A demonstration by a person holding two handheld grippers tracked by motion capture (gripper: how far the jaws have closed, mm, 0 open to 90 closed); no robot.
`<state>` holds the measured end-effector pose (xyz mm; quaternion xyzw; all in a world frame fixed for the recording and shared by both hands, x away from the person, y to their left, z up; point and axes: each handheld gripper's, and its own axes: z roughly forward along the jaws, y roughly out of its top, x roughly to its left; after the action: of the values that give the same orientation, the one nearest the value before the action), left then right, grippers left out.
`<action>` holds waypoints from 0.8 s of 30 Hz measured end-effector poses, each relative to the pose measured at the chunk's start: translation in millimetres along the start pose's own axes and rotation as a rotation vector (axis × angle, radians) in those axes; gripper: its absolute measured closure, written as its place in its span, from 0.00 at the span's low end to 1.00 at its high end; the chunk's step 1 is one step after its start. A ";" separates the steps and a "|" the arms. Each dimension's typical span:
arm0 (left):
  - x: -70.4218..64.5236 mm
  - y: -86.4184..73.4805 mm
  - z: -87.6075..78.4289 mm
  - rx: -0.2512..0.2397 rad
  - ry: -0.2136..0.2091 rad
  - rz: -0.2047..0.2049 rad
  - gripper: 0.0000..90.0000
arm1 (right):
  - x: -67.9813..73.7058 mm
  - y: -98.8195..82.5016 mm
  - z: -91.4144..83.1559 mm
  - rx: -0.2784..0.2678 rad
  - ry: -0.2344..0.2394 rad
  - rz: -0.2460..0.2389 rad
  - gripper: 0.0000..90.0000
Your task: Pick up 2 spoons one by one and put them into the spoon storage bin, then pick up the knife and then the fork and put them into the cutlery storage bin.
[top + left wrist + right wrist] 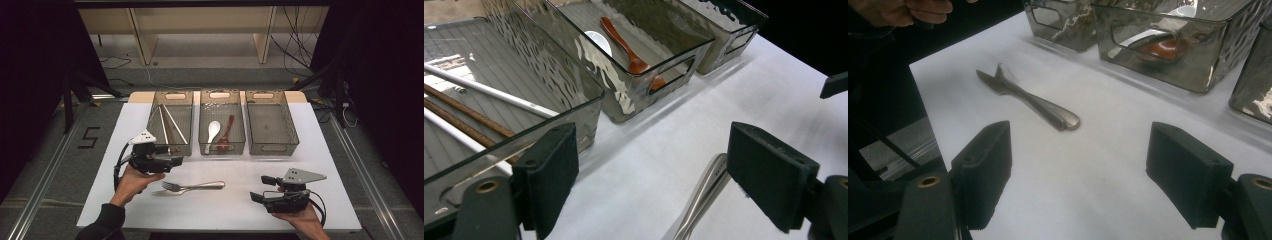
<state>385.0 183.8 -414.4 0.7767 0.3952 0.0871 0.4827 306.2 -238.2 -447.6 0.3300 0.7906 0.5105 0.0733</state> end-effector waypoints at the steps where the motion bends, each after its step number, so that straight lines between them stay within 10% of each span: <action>1: -1.0 -1.6 -0.2 -0.002 0.001 -0.002 0.23 | -0.1 -0.2 -0.2 0.000 -0.001 0.002 0.30; 24: -5.8 -28.7 -8.4 -0.017 0.002 -0.005 0.21 | 2.2 0.5 3.2 0.017 -0.017 -0.005 0.30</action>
<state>361.5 191.9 -432.2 0.7717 0.3966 0.0900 0.4890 306.2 -234.3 -448.1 0.3327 0.7953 0.5007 0.0783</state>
